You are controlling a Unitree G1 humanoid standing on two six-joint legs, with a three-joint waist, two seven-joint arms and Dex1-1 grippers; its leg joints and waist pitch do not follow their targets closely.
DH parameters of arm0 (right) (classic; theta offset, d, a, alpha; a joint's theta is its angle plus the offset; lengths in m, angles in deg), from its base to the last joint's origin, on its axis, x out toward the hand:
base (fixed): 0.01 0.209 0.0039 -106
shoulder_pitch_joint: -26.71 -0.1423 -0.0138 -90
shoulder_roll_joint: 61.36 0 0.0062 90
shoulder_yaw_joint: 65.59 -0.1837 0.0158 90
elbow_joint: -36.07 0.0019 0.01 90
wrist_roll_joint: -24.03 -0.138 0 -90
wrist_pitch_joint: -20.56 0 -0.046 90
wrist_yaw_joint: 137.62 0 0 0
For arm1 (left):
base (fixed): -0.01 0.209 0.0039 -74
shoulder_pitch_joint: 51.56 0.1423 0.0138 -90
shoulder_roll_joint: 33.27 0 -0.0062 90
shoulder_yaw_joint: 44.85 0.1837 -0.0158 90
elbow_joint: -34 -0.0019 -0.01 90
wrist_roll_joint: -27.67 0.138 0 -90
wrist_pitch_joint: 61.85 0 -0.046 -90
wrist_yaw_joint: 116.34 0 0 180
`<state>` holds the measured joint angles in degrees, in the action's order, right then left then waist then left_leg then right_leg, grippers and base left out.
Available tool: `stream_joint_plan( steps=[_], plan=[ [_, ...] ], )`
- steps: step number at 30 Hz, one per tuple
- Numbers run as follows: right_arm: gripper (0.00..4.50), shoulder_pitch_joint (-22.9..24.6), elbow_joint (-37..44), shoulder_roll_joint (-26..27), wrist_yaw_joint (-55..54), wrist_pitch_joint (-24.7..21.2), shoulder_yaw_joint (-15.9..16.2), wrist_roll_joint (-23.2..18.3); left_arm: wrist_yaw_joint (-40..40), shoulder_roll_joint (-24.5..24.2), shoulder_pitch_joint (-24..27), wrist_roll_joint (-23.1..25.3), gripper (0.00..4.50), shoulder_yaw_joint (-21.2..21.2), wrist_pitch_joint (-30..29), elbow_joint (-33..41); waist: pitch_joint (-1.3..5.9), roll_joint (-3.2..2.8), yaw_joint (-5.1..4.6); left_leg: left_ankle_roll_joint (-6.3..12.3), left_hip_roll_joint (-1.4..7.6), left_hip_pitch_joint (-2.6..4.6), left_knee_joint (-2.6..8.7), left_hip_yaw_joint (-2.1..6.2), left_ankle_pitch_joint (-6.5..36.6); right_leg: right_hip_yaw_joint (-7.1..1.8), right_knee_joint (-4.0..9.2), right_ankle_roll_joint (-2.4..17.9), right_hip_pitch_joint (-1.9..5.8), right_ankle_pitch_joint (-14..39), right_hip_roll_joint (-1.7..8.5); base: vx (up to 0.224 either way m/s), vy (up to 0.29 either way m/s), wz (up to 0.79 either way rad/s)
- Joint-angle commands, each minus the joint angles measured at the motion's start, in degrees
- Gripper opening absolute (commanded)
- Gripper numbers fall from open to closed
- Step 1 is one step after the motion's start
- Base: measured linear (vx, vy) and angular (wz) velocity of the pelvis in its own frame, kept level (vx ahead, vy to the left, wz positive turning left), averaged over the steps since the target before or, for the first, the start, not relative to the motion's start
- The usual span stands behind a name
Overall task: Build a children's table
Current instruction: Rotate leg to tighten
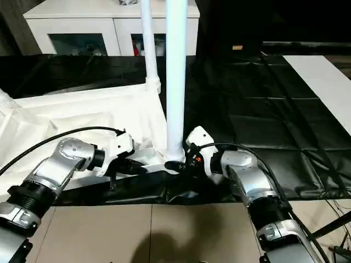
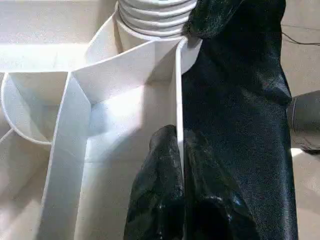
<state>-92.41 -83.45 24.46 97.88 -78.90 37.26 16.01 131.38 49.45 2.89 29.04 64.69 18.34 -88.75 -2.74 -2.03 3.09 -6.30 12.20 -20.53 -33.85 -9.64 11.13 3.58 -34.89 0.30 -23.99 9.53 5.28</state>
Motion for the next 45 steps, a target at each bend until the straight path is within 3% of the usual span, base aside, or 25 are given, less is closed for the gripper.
stream_joint_plan(
  steps=[1, 5, 8, 11, 14, 18, 20, 21, 22, 25, 26, 28, 31, 32, 37, 40, 41, 45],
  plan=[
    [2.72, 0.5, 0.2, 0.3, -0.8, -0.2, -1.5, -0.1, 2.3, -0.6, 0.3, -0.3, 0.0, 0.7, -0.2, 1.9, 3.92, -0.14, -0.01, 3.6, 0.22, -0.16, 3.77, -0.51, 10.6, -1.76, 3.62, 15.3, 3.89, 7.3, 1.79, 0.0, 0.0, 0.0],
    [2.71, -0.2, -1.9, 2.0, -6.1, 0.2, -2.8, 0.6, 0.9, 0.5, 0.1, 0.0, 0.0, 0.8, -0.8, 1.3, 3.84, -0.06, -0.1, 3.45, 0.21, -0.17, 3.81, -0.53, 11.2, -1.78, 3.69, 15.3, 3.83, 8.1, 1.84, 0.0, 0.0, 0.0],
    [2.7, -0.8, -3.8, 4.1, -12.3, 0.0, -4.2, 1.3, -2.5, 2.3, -0.6, 0.6, 0.0, 0.3, -2.4, -0.1, 3.63, -0.14, -0.54, 2.36, 0.15, -0.18, 4.05, -0.43, 12.3, -1.73, 4.02, 14.4, 3.72, 11.3, 1.88, 0.0, 0.0, 0.0],
    [2.7, -0.9, -6.0, 10.3, -28.9, -2.6, -7.2, 3.2, -17.6, 9.1, -4.4, 2.2, 0.0, -2.8, -4.8, -7.0, 3.56, 0.2, -0.81, 1.09, -0.16, 0.2, 3.99, -0.51, 13.1, -1.88, 4.57, 12.9, 3.59, 15.1, 1.81, 0.0, 0.0, 0.0],
    [2.7, -1.1, -7.0, 12.2, -34.4, -3.5, -7.8, 4.1, -21.8, 11.2, -5.6, 2.2, 0.0, -3.8, -6.1, -9.1, 3.62, 0.19, -0.78, 1.15, -0.26, 0.09, 4.15, -0.34, 13.4, -1.79, 4.71, 11.7, 3.63, 16.6, 1.81, 0.0, 0.0, 0.0],
    [2.69, -2.5, -10.5, 16.6, -45.1, -5.3, -11.1, 3.5, -29.6, 14.6, -7.5, 2.5, 0.0, -5.7, -8.0, -12.8, 3.52, 0.19, -0.88, 1.27, -0.5, 0.06, 4.2, -0.34, 14.1, -1.75, 5.21, 10.3, 3.48, 19.8, 1.83, 0.0, 0.0, 0.0],
    [2.69, -3.8, -13.0, 18.6, -48.5, -4.8, -11.7, 3.5, -32.7, 16.1, -8.2, 2.9, 0.0, -6.2, -7.2, -14.8, 3.5, 0.06, -1.02, 1.22, -0.48, -0.01, 4.35, -0.25, 14.3, -1.71, 5.28, 9.9, 3.37, 20.1, 1.75, 0.0, 0.0, 0.0],
    [2.69, -4.6, -14.0, 19.2, -49.6, -3.9, -11.4, 4.3, -33.6, 16.7, -8.6, 3.1, 0.0, -6.3, -6.7, -15.9, 3.51, -0.35, -1.05, 1.15, -0.46, 0.01, 4.33, -0.23, 14.4, -1.71, 5.3, 10.0, 3.31, 19.7, 1.8, 0.0, 0.0, 0.0],
    [2.69, -5.4, -15.1, 19.9, -50.5, -3.0, -11.7, 4.6, -34.2, 17.1, -8.9, 3.4, 0.0, -6.4, -6.3, -16.9, 3.45, -0.27, -1.09, 1.23, -0.46, 0.1, 4.35, -0.28, 15.1, -1.73, 5.42, 10.0, 3.25, 19.4, 1.77, 0.0, 0.0, 0.0],
    [2.69, -6.3, -14.4, 20.8, -47.1, 0.6, -10.8, 4.5, -33.0, 17.5, -8.9, 3.3, 0.0, -6.2, -4.6, -16.9, 3.52, -0.21, -1.12, 1.74, -0.43, 0.06, 4.47, -0.18, 16.2, -1.65, 5.56, 9.8, 3.4, 20.2, 1.9, 0.0, 0.0, 0.0],
    [3.25, -6.3, -14.4, 20.8, -47.1, 0.6, -10.8, 4.5, -33.0, 17.5, -8.9, 3.3, 0.0, -6.2, -4.6, -16.9, 3.66, -0.08, -1.06, 2.14, -0.35, 0.0, 4.51, -0.2, 15.2, -1.66, 5.43, 10.2, 3.54, 18.3, 1.88, 0.0, 0.0, 0.0],
    [3.39, -5.9, -13.0, 19.9, -45.9, 1.1, -10.3, 5.1, -30.6, 16.5, -8.2, 3.5, 0.0, -5.2, -2.4, -15.7, 3.67, 0.27, -1.04, 2.74, -0.31, -0.13, 4.46, -0.33, 13.8, -1.71, 5.28, 10.9, 3.59, 16.0, 1.84, 0.0, 0.0, 0.0],
    [3.74, -5.9, -12.8, 18.5, -44.9, 1.5, -9.8, 5.7, -28.3, 15.4, -7.7, 3.9, 0.0, -4.3, -1.6, -14.7, 3.73, 0.06, -1.02, 3.21, -0.28, -0.43, 4.47, -0.23, 12.2, -1.67, 4.99, 11.3, 3.86, 14.8, 1.99, 0.0, 0.0, 0.0],
    [3.82, -5.8, -12.3, 17.4, -42.8, 1.5, -9.4, 5.6, -26.4, 14.4, -7.0, 4.1, 0.0, -3.6, -0.9, -13.7, 3.77, 0.26, -0.92, 3.33, -0.21, -0.15, 4.36, -0.34, 12.0, -1.71, 4.99, 11.6, 3.7, 14.3, 2.02, 0.0, 0.0, 0.0],
    [3.88, -4.2, -9.9, 10.8, -29.9, 0.8, -7.6, 5.2, -18.2, 10.2, -3.9, 4.0, 0.0, -1.1, -2.3, -7.9, 4.05, 0.24, -0.68, 5.42, -0.06, -0.43, 3.94, -0.49, 8.7, -1.69, 4.28, 13.7, 4.2, 8.4, 2.08, 0.0, 0.0, 0.0],
    [3.88, -2.3, -6.7, 7.1, -19.6, 0.2, -6.6, 2.9, -13.2, 8.0, -2.4, 3.4, 0.0, -0.1, -0.9, -5.1, 4.18, -0.13, -0.61, 6.61, 0.13, -0.37, 3.79, -0.5, 7.5, -1.65, 3.83, 15.2, 4.19, 5.0, 2.02, 0.0, 0.0, 0.0],
    [3.88, -0.7, -3.9, 4.7, -13.7, -0.2, -5.2, 1.8, -9.3, 6.7, -1.2, 2.0, 0.0, 0.4, -0.5, -2.5, 4.2, -0.08, -0.57, 6.93, 0.17, -0.32, 3.71, -0.53, 6.9, -1.61, 3.72, 15.7, 4.2, 3.4, 1.89, 0.0, 0.0, 0.0],
    [3.88, 0.9, -1.0, 1.9, -7.6, 0.1, -3.3, 0.8, -3.0, 4.4, 1.2, -0.8, 0.0, 0.8, -0.5, 2.9, 4.11, -0.06, -0.43, 7.49, 0.37, -0.3, 3.68, -0.59, 7.1, -1.6, 3.51, 16.9, 4.19, 2.0, 1.9, 0.0, 0.0, 0.0]
  ],
)
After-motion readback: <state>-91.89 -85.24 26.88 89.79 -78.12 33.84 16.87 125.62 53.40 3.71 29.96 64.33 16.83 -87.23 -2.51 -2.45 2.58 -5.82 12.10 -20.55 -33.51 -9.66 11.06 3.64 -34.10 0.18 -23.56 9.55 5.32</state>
